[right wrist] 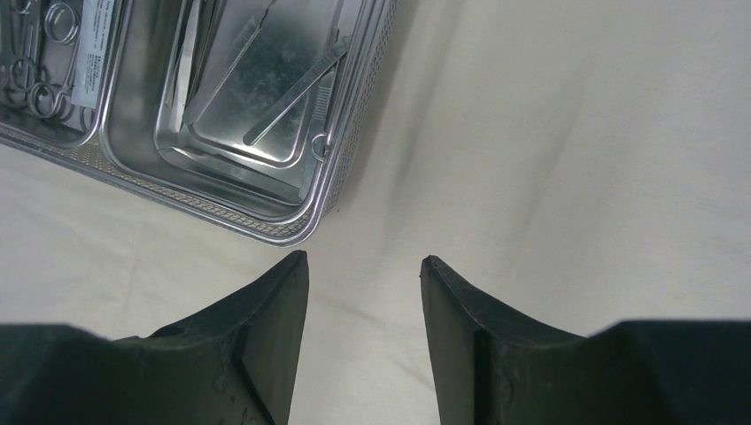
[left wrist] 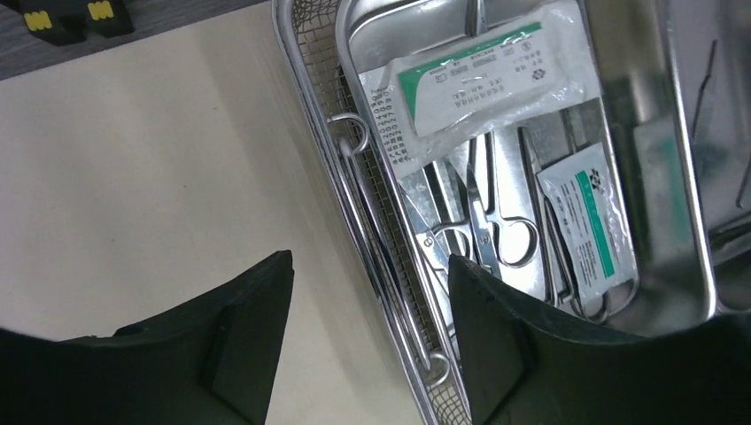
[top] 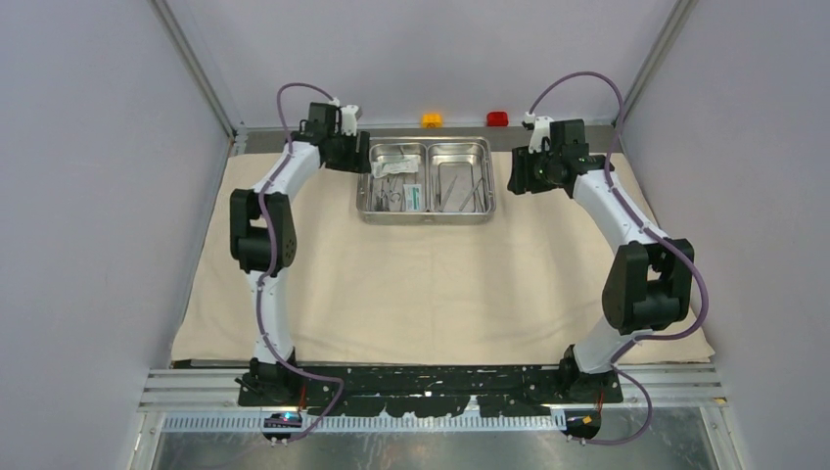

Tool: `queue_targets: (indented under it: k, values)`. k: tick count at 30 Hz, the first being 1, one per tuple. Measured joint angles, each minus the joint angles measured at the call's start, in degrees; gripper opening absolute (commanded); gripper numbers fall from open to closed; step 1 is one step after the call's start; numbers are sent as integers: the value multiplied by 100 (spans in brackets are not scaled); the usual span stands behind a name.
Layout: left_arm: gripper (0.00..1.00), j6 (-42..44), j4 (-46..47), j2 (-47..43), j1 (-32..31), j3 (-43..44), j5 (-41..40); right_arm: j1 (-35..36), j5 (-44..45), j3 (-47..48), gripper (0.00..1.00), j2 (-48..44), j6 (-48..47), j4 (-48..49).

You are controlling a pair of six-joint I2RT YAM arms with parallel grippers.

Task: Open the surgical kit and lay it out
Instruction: Move the container from the surgical kit.

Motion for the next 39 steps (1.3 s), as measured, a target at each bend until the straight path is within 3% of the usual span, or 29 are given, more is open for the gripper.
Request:
queue_targets:
  k: [7,23,29,39]
  values:
    - [39,-328,-229,695,-83,496,-201,0,44,-24,54,0,-20,22]
    - [1,-479,-70,402,-66,81,-527,-57,7,-157,54,37,-166,-4]
    - [0,-422,-105,216,304,-177,-468,-114,-37,-181,54,37,-179,-17]
    - [0,164,-529,87,1558,-223,-470,-120,-76,-186,54,151,-223,-22]
